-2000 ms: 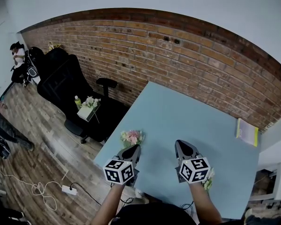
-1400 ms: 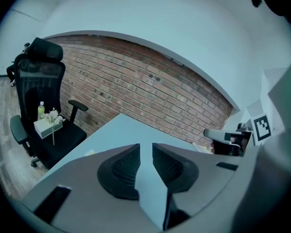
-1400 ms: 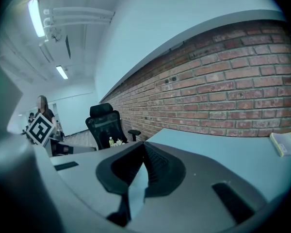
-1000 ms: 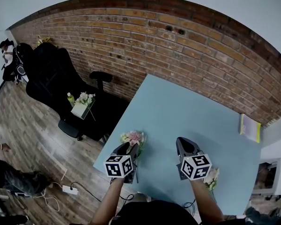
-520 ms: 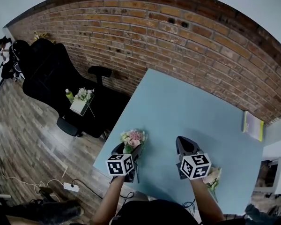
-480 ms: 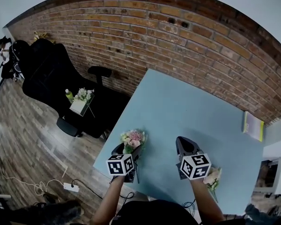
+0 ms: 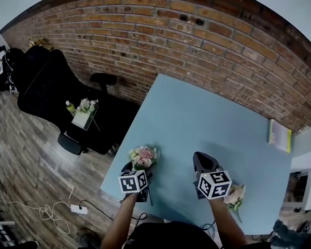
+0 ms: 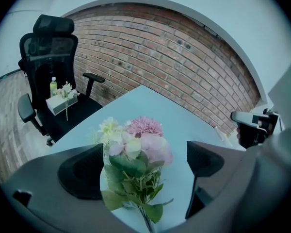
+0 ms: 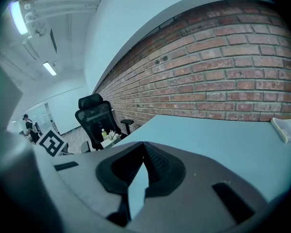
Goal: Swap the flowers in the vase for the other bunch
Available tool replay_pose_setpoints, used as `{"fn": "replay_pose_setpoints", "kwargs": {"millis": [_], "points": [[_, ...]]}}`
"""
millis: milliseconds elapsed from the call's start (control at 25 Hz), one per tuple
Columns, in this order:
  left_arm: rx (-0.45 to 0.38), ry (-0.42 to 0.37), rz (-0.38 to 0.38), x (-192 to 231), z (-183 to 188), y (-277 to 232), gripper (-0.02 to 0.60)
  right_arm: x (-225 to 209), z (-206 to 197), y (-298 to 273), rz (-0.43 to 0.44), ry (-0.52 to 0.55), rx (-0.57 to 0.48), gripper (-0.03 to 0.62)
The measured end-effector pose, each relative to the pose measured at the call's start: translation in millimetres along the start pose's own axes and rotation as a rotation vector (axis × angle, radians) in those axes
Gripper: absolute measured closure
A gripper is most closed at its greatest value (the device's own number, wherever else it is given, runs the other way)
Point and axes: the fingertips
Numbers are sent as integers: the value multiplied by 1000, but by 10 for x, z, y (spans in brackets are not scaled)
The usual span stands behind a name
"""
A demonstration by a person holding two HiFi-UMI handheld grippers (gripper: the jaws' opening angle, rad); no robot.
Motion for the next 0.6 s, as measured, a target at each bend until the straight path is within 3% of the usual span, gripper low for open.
{"fn": "replay_pose_setpoints", "kwargs": {"millis": [600], "points": [[130,-46,29,119,-139,-373,58,-174,-118,-104,-39,-17,44,580]]}}
Point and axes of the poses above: the fingertips, and each gripper's own axes: y backward along the fingers, x to its left, z out of its top, and after that the axes turned 1 degree about -z, right-handed
